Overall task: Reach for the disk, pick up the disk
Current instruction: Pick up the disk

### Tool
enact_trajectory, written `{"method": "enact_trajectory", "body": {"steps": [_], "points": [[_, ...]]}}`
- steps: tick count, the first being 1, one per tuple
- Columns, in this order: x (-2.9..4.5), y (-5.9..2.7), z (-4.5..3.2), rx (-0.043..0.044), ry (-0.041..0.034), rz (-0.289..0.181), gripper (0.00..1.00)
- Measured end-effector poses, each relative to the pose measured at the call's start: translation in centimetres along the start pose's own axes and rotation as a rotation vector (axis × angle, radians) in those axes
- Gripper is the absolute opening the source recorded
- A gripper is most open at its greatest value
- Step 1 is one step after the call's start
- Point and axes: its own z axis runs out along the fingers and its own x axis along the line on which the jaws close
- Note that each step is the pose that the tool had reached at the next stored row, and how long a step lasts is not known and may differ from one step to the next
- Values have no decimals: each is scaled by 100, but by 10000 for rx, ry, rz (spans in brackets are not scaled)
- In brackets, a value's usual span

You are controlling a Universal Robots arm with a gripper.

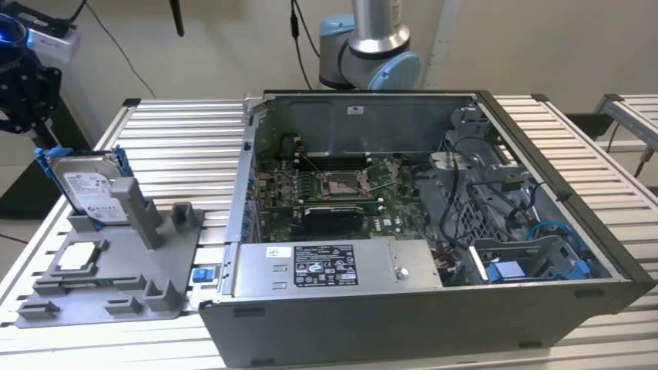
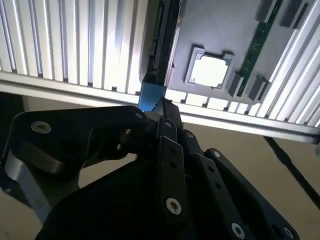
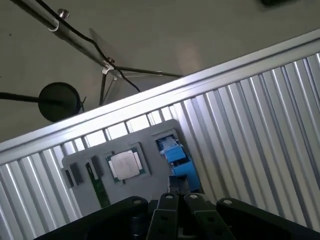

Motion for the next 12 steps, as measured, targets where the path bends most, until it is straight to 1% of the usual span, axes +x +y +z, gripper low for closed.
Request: {"method": "enact_trajectory", "body": {"steps": [12], "points": [[0,0,1,58,12,-2186,0]]}}
